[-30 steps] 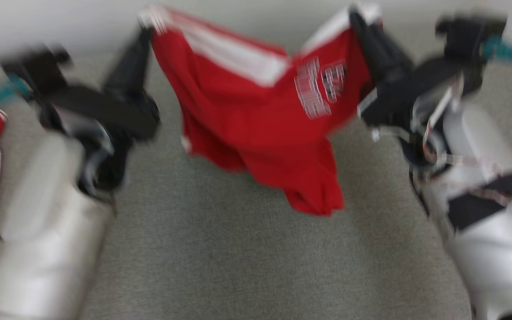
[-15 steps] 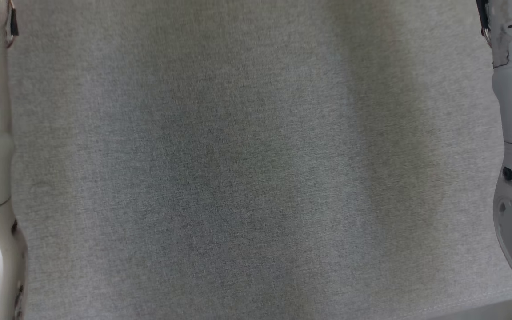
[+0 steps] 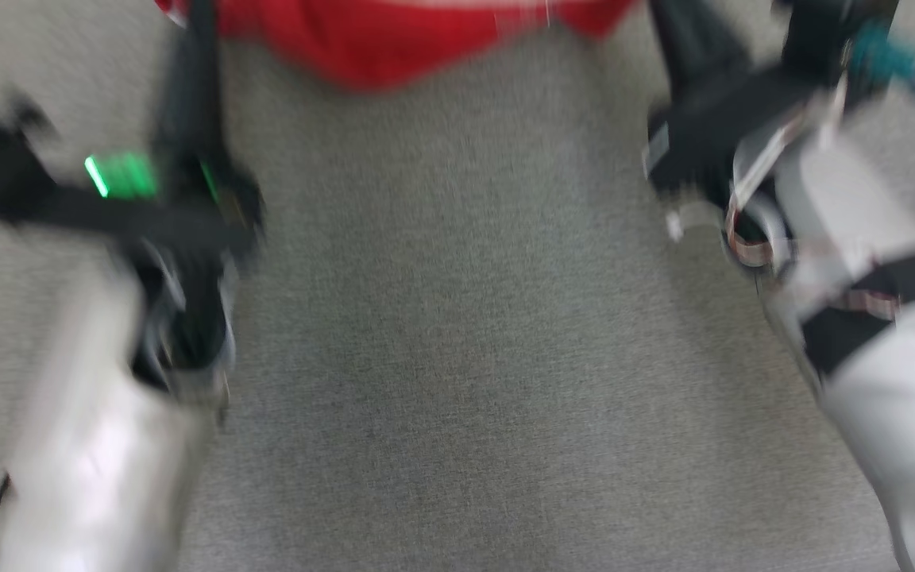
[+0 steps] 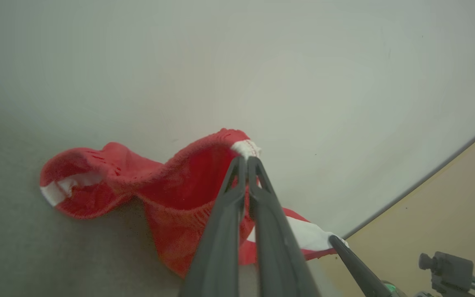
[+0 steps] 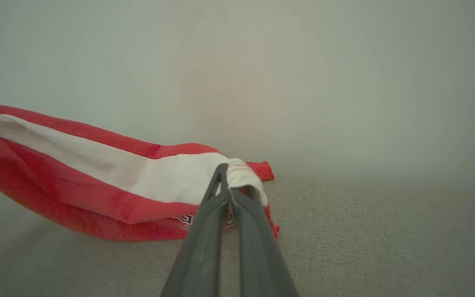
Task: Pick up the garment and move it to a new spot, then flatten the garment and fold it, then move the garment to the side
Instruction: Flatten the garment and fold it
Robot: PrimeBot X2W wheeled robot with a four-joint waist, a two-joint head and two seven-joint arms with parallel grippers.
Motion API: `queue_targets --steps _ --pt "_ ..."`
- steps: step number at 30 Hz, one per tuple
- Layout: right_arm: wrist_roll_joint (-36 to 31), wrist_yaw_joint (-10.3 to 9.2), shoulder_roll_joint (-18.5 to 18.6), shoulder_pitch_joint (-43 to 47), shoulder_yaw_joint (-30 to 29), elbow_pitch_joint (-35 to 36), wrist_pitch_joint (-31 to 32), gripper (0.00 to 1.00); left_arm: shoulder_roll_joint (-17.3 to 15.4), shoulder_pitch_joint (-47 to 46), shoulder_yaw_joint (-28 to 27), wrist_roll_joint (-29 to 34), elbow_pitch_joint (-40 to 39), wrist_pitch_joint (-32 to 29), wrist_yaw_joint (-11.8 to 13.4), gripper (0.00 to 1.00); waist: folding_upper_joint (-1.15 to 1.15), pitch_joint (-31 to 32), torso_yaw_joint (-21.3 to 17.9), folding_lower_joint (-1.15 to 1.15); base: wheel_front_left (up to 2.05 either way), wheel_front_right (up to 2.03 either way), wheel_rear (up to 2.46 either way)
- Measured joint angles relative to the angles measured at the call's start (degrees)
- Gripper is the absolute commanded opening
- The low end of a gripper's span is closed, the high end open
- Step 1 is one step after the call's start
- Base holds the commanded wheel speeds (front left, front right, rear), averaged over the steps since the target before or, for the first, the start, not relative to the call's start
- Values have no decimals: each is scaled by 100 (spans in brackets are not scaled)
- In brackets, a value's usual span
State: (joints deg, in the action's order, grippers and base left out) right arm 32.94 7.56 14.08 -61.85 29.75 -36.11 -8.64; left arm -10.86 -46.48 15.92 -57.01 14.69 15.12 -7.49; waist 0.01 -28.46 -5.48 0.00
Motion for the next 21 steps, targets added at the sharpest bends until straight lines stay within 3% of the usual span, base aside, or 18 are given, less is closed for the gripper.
queue_targets --steps 7,11,18,21 --pt "787 0 988 1777 432 1099 1535 0 -434 1909 820 -482 -27 -168 0 0 -2 796 34 -2 0 0 0" --pt "1004 0 1400 2872 300 1688 2529 0 -702 2687 1053 -802 -146 -472 0 0 -2 1265 33 -2 0 0 0" --pt "1180 0 1618 4477 -483 2835 3766 0 -1114 3620 1382 -1035 -590 -1117 112 0 -2 1872 41 -3 0 0 0" --pt "1016 0 1627 5199 -1016 3385 4404 0 -1295 4016 1508 -1171 -923 -1448 278 0 -2 2106 57 -2 0 0 0"
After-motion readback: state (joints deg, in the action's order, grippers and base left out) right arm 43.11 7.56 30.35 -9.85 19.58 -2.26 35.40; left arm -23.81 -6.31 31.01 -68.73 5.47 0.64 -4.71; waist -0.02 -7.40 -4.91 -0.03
